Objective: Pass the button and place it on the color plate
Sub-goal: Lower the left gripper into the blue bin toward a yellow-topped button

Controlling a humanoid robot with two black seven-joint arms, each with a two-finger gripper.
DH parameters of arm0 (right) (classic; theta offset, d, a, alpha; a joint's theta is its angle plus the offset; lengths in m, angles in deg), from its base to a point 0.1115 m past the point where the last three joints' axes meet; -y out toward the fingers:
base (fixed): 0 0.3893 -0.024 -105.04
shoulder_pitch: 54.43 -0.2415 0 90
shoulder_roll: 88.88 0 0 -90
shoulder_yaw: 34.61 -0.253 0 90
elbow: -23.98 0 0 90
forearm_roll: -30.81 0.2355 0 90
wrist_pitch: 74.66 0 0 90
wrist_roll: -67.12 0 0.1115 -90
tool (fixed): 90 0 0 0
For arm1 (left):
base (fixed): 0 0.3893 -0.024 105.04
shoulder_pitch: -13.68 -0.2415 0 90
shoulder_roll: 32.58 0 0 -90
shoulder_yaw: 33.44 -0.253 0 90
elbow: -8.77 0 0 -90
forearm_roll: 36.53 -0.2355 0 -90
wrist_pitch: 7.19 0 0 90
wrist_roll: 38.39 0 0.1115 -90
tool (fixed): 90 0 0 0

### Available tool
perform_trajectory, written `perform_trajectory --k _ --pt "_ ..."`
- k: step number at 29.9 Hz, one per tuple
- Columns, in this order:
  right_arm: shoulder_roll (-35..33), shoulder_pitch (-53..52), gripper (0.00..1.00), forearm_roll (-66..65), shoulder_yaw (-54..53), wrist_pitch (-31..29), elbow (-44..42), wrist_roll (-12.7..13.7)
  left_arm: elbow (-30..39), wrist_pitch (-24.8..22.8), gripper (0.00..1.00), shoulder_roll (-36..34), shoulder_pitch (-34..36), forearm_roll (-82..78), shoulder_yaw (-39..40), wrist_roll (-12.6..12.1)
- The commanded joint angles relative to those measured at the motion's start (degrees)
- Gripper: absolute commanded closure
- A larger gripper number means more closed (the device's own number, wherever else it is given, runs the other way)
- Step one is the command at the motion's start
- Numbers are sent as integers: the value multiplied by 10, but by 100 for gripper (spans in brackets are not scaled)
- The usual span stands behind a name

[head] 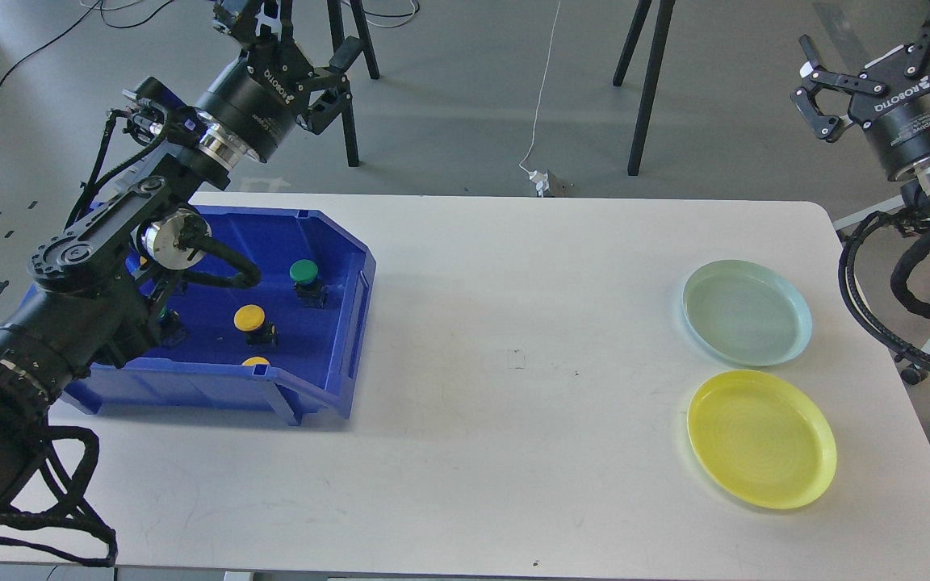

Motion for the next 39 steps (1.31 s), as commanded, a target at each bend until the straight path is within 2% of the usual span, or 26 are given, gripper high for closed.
perform_trajectory --k 1,8,11,16,19,21,23,27,30,35,39 --pt "4 4 1 0 0 0 1 0 0 0 0 1 4 2 3 0" --pt "-5 7 1 0 0 0 3 0 -13 0 0 -17 10 126 9 0" --pt "-12 7 1 1 0 0 3 1 7 0 0 -12 6 123 13 0" --pt "-26 9 1 1 1 0 4 0 86 0 1 -10 5 117 56 0" --pt "-34 18 1 1 1 0 5 0 166 0 1 -64 8 59 36 0" --pt "-36 22 1 1 0 0 4 0 221 0 1 -133 20 18 -28 0" --pt "-36 25 1 1 -1 0 3 -1 268 0 1 -202 72 -7 -131 0" --pt "-36 35 1 1 -2 0 2 -3 308 0 1 -314 202 -97 -363 0" --pt "-36 45 1 1 -2 0 1 -5 313 9 1 -366 283 -231 -511 0" --pt "-33 54 1 0 -1 0 -4 -5 297 78 1 -389 295 -460 -620 0" --pt "-33 59 1 -1 -1 0 -5 -4 253 122 2 -375 270 -484 -675 0"
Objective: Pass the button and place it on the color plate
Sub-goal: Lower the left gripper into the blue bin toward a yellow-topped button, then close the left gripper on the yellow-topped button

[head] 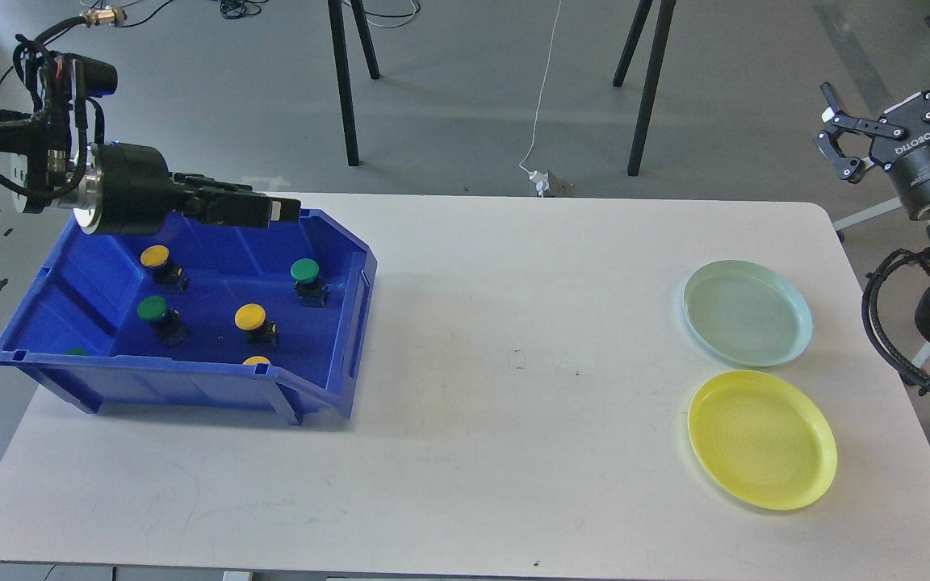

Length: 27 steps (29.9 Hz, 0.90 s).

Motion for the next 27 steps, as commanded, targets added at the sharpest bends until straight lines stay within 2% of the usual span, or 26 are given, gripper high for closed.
perform_trajectory --k 1,5,9,27 --pt "0 7 1 -1 0 0 -2 0 -53 36 2 19 -32 -22 -42 0" --pt "0 11 1 -1 0 0 -2 1 -147 57 2 105 -87 -22 -43 0" --pt "-2 14 1 -3 0 0 -9 0 -210 64 2 144 -119 -22 -43 0" --pt "-1 21 1 -3 1 0 -11 1 -233 51 2 174 -151 -22 -44 0"
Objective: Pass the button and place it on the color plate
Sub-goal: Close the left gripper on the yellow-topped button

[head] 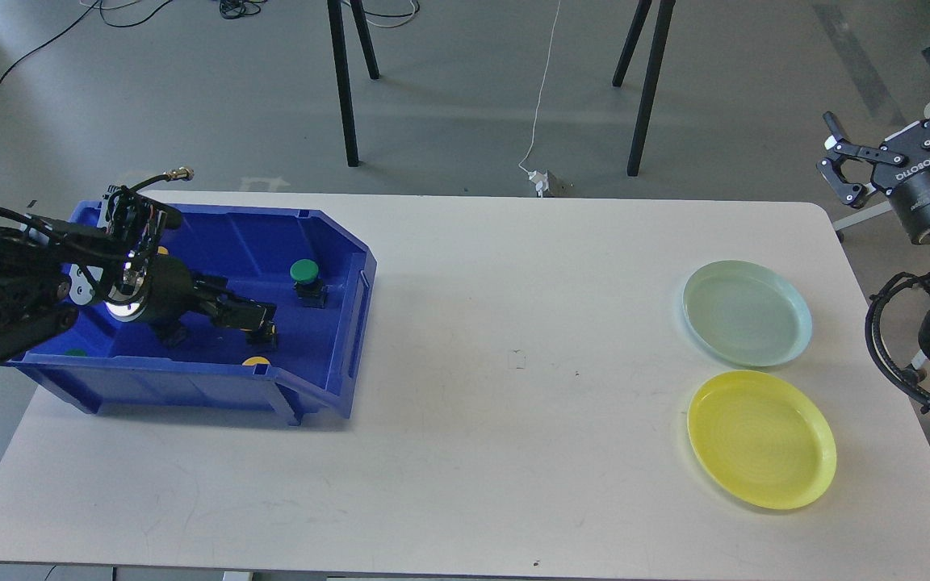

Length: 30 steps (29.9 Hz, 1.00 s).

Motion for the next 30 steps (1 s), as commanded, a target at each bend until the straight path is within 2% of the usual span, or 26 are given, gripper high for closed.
perform_trajectory --k 1,7,16,19,22,25,30 --pt "0 0 1 0 0 0 0 0 -1 -4 2 4 -12 1 1 0" --pt "-1 7 1 0 -1 0 0 0 -7 -6 2 19 -14 2 0 0" --pt "-1 15 1 0 -1 0 1 0 -73 -6 5 57 -34 1 0 0" --pt "-1 15 1 0 -1 0 1 0 -74 -7 11 57 -34 1 0 0" --pt "-1 15 1 0 -1 0 0 -1 -74 -11 29 57 -34 0 0 0" --pt "0 16 1 0 0 0 1 0 -74 -14 41 57 -35 -2 -1 0" --pt "-1 16 1 0 -1 0 0 -1 -72 -23 47 56 -36 -3 0 0"
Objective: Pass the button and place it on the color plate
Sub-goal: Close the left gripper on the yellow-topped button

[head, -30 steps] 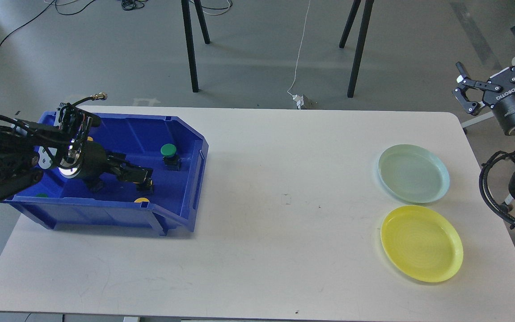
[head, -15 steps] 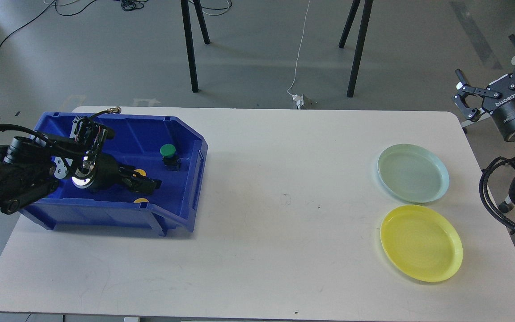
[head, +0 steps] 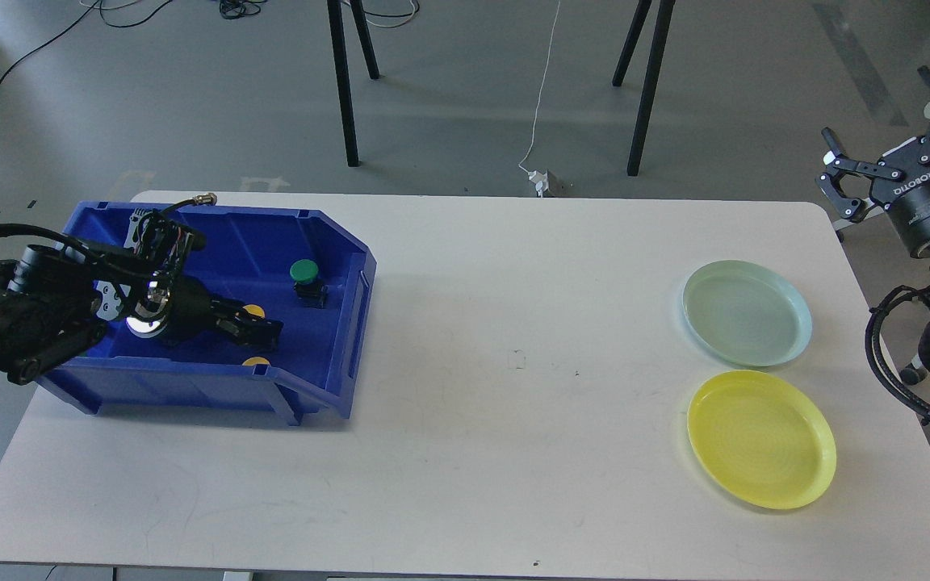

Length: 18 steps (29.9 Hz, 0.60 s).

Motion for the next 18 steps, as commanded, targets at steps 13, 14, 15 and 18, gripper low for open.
perform_trajectory --k 13,14,15,18 --pt "-1 4 1 0 -1 0 -1 4 74 -12 100 -69 35 3 11 0" --pt "-1 4 1 0 -1 0 -2 6 103 -18 100 -94 53 4 17 0" --pt "-1 4 1 1 0 0 -3 6 142 -26 100 -123 73 6 29 0" --pt "5 4 1 2 0 0 -20 7 247 -62 100 -203 93 23 99 0"
